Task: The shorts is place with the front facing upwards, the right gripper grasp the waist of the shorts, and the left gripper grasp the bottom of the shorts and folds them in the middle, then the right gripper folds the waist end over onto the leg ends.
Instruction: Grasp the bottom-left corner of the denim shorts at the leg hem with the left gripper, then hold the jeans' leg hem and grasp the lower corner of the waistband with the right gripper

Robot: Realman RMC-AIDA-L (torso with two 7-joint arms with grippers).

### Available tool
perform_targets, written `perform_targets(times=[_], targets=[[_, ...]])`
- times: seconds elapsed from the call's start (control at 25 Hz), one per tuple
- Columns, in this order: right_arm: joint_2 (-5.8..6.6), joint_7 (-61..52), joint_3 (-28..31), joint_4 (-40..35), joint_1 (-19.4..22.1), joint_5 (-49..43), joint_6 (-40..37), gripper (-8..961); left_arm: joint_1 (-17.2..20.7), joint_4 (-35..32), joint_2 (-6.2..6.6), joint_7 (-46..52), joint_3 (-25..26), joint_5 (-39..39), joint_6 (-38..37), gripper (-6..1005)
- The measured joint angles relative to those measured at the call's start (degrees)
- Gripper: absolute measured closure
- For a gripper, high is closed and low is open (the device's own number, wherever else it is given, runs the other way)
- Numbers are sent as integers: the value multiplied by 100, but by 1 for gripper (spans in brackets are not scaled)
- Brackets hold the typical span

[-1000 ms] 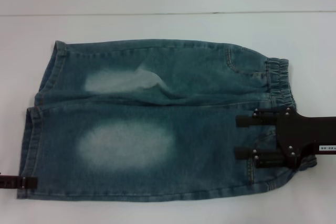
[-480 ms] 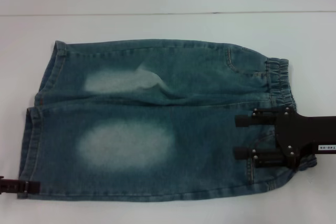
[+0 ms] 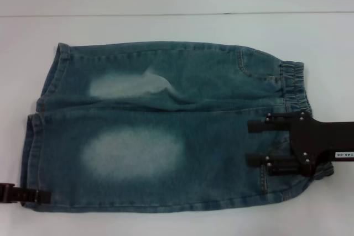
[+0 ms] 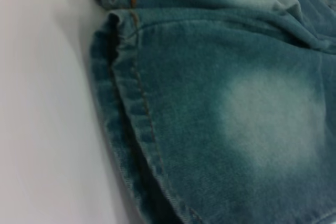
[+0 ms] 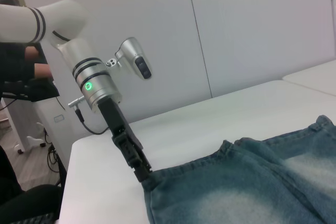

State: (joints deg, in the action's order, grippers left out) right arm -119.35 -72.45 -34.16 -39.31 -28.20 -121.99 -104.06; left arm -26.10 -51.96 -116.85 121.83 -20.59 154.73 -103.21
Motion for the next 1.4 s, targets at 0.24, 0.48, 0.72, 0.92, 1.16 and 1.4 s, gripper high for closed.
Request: perform_targets(times=[0.24, 0.48, 0.72, 0.92, 1.16, 1.4], targets=[[0, 15, 6, 11, 14, 0, 0, 195, -25, 15, -7, -12, -129, -30, -1, 450], [0, 33, 7, 12, 27, 0, 0, 195, -46, 10, -11, -60, -121, -59, 2, 769], [0, 19, 7, 27, 25, 38, 4, 195, -66, 11, -13, -153, -123, -72, 36, 881], [5, -182, 16, 36, -3, 108, 7, 195, -126, -1, -13, -160, -97, -87, 36, 941], [297, -1975, -19, -352, -257, 254, -16, 195, -262, -18, -2, -115, -85, -345, -19, 948], [605, -3244, -368, -1233, -493, -522, -154, 195, -395, -24, 15, -108, -83, -474, -43, 948]])
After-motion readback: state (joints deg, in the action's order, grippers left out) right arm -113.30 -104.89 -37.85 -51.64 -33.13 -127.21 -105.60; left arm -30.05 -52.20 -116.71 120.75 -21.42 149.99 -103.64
